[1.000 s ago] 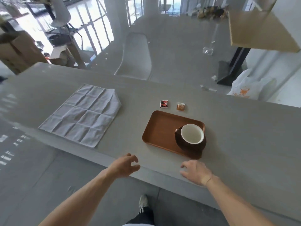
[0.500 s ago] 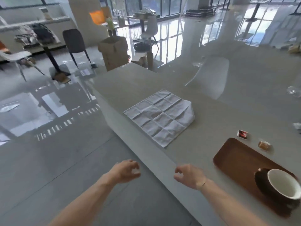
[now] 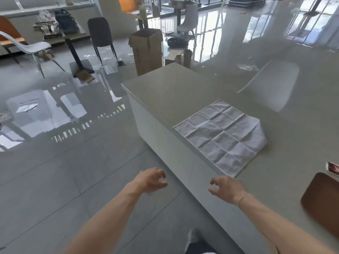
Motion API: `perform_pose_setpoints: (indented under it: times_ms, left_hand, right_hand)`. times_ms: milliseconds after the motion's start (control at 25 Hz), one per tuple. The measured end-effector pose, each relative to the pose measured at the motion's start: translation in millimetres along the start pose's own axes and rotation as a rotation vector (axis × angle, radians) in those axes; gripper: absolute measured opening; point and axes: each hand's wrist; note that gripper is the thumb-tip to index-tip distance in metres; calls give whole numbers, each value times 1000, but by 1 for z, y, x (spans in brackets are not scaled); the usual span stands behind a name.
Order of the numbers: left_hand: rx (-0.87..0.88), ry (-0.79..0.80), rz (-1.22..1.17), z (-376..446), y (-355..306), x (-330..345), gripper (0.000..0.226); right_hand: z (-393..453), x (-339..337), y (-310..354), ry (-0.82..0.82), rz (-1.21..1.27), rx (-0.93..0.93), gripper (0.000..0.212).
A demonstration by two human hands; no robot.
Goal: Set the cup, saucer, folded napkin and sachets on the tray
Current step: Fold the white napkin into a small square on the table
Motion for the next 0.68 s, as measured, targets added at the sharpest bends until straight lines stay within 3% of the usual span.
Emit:
perform_pose_setpoints:
  times_ms: [520, 680]
  left_hand:
    - [213, 82, 211, 185, 7, -80, 47]
    - [324, 39, 343, 237, 15, -93, 53]
  right_hand:
    - [97, -13, -27, -101, 107, 252, 43]
    - [103, -4, -35, -131, 156, 355, 58]
Point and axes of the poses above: each hand's wrist, its own z-axis towards the middle knuckle, its own x-axis out of the palm, y = z × x, and after that the axes turned 5 degrees about x, right-handed
